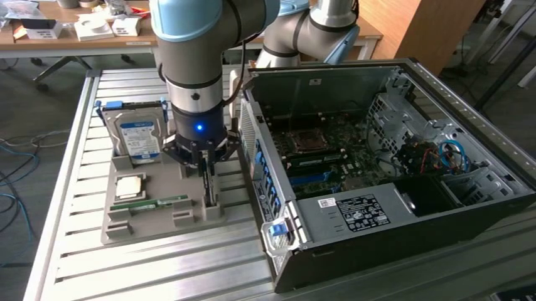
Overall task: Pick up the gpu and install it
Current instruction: 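Pick up the gpu and move the gpu toward the slot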
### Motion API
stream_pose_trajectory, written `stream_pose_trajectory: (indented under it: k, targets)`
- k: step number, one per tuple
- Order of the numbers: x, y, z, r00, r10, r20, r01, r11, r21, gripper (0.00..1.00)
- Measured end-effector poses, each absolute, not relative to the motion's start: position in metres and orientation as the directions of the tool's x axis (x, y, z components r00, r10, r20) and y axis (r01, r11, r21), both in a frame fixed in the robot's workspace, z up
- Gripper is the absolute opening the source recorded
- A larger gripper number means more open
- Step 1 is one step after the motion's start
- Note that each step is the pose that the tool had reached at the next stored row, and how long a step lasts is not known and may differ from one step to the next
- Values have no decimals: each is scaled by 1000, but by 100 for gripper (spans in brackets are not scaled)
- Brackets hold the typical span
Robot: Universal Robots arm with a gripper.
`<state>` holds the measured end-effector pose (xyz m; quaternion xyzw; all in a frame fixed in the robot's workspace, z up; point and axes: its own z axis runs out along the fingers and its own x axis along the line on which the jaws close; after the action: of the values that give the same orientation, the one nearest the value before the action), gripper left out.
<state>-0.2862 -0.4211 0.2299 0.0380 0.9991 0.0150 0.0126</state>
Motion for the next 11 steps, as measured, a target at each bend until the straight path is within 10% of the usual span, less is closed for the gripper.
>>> stream_pose_trajectory:
  k: [11]
  targets:
    - [-286, -421, 230, -997, 72, -24, 71, 997, 31, 26]
